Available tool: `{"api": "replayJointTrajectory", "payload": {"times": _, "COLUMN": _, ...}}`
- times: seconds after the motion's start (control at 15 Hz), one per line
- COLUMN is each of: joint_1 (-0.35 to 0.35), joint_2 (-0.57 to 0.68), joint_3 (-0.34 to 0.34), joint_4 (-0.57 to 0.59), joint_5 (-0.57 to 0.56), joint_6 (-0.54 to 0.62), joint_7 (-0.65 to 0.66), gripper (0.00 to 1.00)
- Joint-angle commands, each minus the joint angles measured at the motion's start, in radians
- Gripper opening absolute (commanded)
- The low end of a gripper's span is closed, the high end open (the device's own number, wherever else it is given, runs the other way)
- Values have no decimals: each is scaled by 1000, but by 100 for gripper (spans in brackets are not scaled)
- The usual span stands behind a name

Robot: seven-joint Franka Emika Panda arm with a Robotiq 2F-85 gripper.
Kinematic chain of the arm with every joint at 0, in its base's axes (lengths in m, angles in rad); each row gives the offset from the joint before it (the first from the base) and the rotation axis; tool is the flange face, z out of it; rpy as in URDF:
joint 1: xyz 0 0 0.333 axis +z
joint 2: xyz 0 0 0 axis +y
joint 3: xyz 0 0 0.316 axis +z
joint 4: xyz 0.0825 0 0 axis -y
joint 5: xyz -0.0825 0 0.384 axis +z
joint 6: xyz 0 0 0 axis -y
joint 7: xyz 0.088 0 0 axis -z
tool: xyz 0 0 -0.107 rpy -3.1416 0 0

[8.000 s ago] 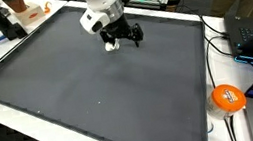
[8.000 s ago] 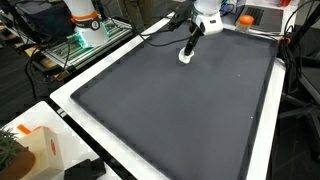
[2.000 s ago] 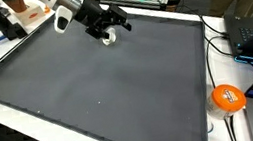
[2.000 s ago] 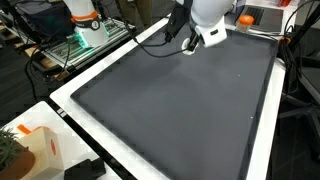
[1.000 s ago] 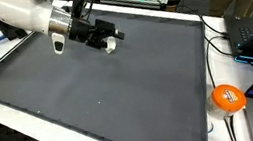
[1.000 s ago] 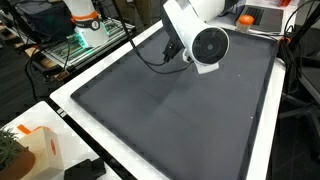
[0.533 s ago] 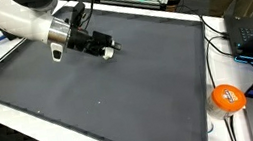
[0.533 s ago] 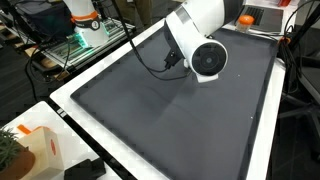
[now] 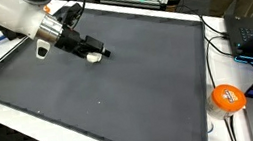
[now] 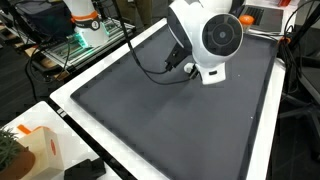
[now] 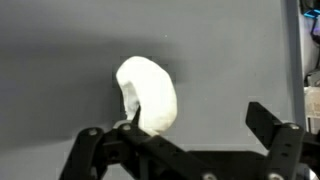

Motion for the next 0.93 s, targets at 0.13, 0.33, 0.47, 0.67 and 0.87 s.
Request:
{"api": "replayJointTrajectory", "payload": {"times": 0.13, "joint_1": 48, "joint_2": -163, "joint_3": -13, "joint_4": -153, "joint_5": -222, "joint_6": 41, "joint_7": 21, "gripper": 100}}
{"api": "replayJointTrajectory", "payload": {"times": 0.33, "joint_1": 92, "joint_2": -244, "joint_3": -17, "joint_4": -253, "joint_5": -329, "joint_6": 156, "joint_7": 39, "gripper": 100}}
{"api": "replayJointTrajectory", "payload": {"times": 0.47, "joint_1": 113, "joint_2": -284, "joint_3": -13, "joint_4": -312, "joint_5": -358, "joint_6": 245, "joint_7": 64, "gripper": 100}}
{"api": "replayJointTrajectory", "payload": {"times": 0.67, "joint_1": 41, "joint_2": -337, "joint_3": 88, "joint_4": -352, "joint_5": -236, "joint_6": 131, "joint_7": -121, "gripper": 100}}
{"api": "replayJointTrajectory", "payload": {"times": 0.87, "joint_1": 106, "joint_2": -389, "joint_3": 39, "joint_4": -433, "joint_5": -311, "joint_6": 327, "joint_7": -4, "gripper": 100}}
